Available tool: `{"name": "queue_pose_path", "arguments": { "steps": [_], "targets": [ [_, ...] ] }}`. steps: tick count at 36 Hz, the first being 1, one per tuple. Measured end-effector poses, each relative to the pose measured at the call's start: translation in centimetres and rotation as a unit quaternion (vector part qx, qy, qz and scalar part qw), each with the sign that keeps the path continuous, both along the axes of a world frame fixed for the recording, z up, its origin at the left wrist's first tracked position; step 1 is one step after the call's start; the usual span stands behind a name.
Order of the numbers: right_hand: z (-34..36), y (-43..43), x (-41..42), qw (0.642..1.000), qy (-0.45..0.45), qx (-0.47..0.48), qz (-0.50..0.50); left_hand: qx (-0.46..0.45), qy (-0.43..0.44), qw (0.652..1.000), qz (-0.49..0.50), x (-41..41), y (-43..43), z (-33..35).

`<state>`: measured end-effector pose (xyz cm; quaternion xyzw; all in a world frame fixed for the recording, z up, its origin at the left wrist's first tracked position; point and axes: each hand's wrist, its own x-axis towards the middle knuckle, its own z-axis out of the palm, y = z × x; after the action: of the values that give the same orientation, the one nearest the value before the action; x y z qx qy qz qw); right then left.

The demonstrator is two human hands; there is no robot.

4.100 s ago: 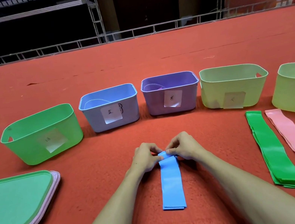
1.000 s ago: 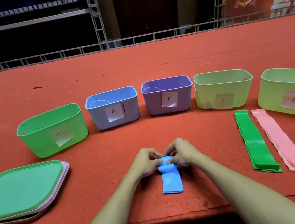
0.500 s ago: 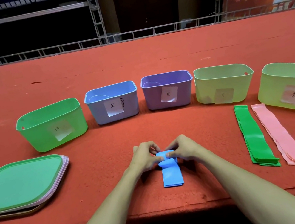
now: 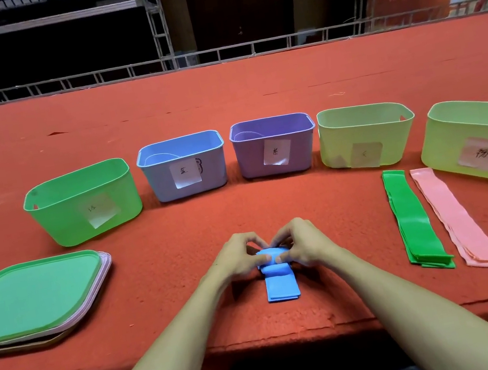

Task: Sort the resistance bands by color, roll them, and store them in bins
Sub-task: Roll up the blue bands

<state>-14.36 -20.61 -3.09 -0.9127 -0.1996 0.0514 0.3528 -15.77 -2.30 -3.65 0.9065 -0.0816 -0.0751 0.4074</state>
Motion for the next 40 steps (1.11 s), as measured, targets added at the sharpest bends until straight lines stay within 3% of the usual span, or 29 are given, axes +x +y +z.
{"name": "queue_pose_path", "arguments": {
  "steps": [12, 23, 40],
  "targets": [
    [-0.6, -0.3, 0.6, 0.999, -0.049, 0.02, -0.011, 0.014, -0.065, 0.997, 0.04, 1.0, -0.6, -0.5],
    [-1.4, -0.9, 2.5, 0.999, 0.02, 0.042, -0.015, 0.033, -0.124, 0.991, 0.031, 0.8, -0.7, -1.3],
    [-0.5, -0.7, 1.3, 1.0, -0.009, 0.0, -0.004, -0.005, -0.055, 0.998, -0.018, 1.1, -0.1, -1.1]
  ]
}}
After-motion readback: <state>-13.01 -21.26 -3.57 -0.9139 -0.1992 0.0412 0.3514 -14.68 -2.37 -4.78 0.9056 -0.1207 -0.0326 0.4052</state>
